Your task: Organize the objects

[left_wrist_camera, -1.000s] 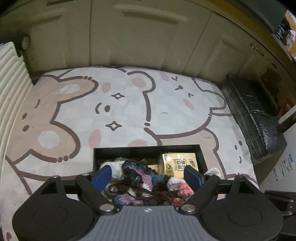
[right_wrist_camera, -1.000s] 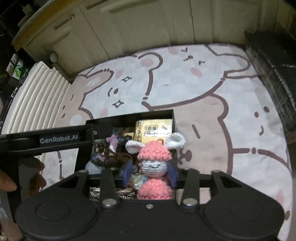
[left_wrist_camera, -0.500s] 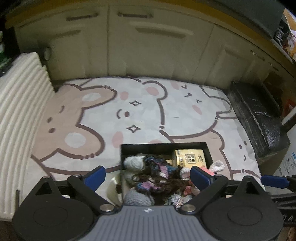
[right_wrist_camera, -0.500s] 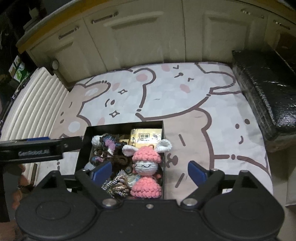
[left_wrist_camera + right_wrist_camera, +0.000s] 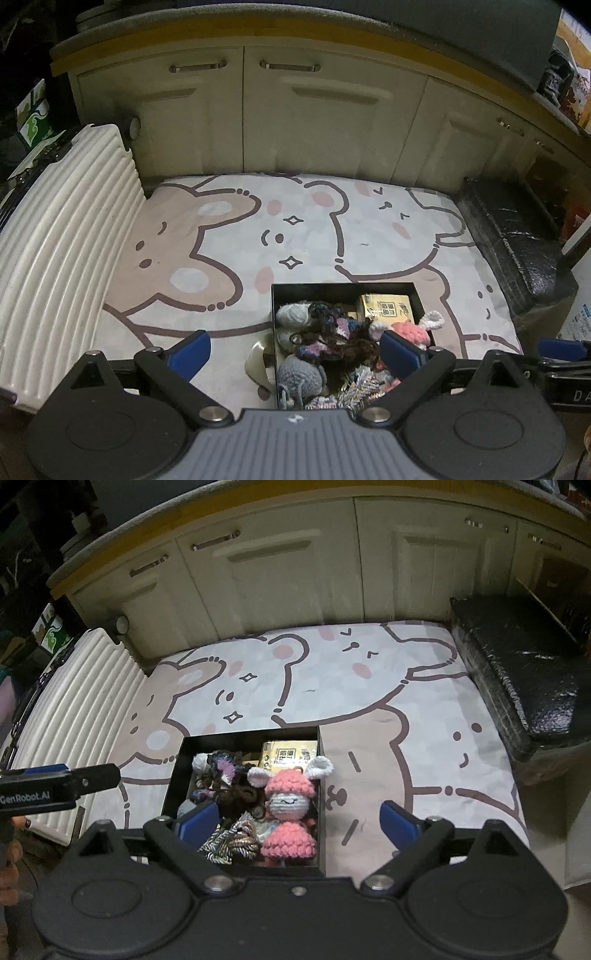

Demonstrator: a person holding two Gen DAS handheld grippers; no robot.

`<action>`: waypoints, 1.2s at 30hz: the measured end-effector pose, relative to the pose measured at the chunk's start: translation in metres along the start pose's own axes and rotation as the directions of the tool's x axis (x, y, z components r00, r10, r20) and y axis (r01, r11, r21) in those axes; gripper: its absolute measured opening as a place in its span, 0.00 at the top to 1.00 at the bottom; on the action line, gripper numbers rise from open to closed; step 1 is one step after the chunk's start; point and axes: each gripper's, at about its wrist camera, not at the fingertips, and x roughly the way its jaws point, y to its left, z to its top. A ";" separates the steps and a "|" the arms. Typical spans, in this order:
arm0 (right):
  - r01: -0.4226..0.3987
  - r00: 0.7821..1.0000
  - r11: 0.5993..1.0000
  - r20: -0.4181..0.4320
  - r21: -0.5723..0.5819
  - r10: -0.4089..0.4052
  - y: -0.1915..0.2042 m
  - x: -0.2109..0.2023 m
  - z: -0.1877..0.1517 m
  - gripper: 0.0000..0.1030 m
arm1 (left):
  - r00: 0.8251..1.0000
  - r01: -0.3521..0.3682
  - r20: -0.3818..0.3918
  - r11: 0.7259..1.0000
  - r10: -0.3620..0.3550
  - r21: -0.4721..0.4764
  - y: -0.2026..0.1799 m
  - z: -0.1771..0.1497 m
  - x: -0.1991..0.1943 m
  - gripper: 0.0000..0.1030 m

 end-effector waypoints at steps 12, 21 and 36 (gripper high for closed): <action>0.036 0.999 0.998 0.024 -0.053 -0.035 0.009 -0.027 -0.019 0.05 | 0.998 -0.059 -0.012 0.998 0.059 0.022 0.000 -0.029 -0.024 0.05; 0.066 0.997 0.996 0.043 -0.059 -0.063 0.014 -0.033 -0.035 0.05 | 0.999 -0.023 -0.025 1.000 0.024 0.010 0.005 -0.048 -0.034 0.05; 0.135 0.991 0.986 0.040 -0.093 -0.131 0.024 -0.025 -0.050 0.02 | 0.996 -0.089 -0.016 0.994 0.091 0.069 0.003 -0.063 -0.033 0.05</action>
